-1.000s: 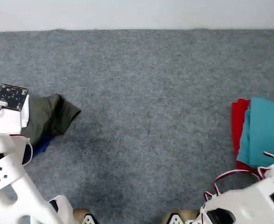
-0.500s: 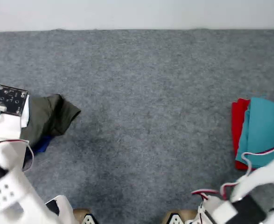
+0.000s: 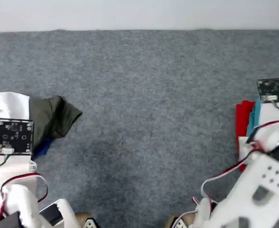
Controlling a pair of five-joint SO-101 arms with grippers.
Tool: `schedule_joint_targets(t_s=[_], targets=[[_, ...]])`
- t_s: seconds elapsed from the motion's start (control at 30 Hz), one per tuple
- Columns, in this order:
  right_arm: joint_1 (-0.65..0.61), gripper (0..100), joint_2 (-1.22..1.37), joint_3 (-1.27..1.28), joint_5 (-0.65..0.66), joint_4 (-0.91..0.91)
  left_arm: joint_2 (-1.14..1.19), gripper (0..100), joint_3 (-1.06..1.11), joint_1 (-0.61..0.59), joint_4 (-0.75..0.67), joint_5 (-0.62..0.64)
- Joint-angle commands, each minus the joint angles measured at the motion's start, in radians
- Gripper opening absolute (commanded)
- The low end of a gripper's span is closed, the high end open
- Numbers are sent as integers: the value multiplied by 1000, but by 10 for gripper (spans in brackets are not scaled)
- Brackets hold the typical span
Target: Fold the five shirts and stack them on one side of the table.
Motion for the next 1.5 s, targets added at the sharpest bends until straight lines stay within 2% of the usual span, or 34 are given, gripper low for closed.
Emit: schedule_joint_targets(t_s=[0.0,0.2,0.43,0.63,0.87,1.03,1.23,1.47], targets=[[-94,9,-84,-3,-224,39,-20,18,84,5,3,18],[-274,9,-202,163,-411,41,-26,19,183,5,3,20],[-380,9,-430,353,-443,12,-26,19,240,6,-92,166],[-381,9,-541,448,-442,-54,-18,21,338,6,-308,186],[-378,9,-547,473,-442,-70,-2,144,420,5,-540,186],[-378,9,-547,474,-442,-70,181,148,390,5,-620,166],[-378,9,-547,493,-440,-71,482,148,229,5,-695,149],[-378,9,-553,517,-370,-84,760,154,71,6,-770,87]])
